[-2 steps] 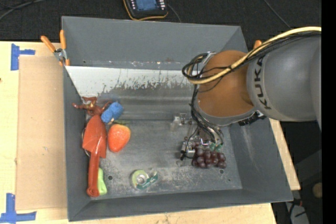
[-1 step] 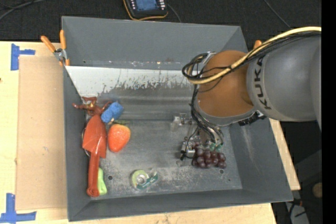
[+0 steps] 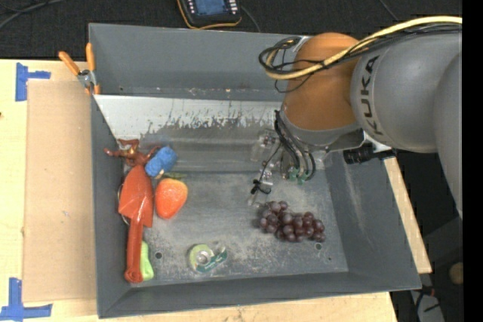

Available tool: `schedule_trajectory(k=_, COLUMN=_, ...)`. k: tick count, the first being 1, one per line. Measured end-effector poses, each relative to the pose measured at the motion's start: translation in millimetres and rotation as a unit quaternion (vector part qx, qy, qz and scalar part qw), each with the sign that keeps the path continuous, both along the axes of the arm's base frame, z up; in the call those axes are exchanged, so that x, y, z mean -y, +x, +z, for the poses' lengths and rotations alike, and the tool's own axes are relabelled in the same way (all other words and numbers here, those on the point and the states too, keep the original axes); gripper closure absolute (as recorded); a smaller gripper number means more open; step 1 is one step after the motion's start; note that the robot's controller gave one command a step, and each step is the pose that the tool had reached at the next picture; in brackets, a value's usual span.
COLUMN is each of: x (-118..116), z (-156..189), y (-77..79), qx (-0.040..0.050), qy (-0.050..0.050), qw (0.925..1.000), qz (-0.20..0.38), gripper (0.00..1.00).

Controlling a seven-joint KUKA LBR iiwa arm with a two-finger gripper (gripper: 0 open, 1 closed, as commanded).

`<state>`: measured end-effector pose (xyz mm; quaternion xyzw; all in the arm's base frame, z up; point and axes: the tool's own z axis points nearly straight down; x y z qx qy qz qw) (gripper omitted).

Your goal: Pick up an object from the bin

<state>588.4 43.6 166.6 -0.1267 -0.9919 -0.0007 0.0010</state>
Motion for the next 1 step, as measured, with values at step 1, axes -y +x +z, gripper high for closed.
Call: schedule_trajectory(k=1, x=9.5, z=-12.9, y=-5.4, qx=0.0050, qy=0.001, qw=0.9996, qz=-0.030, gripper=0.00)
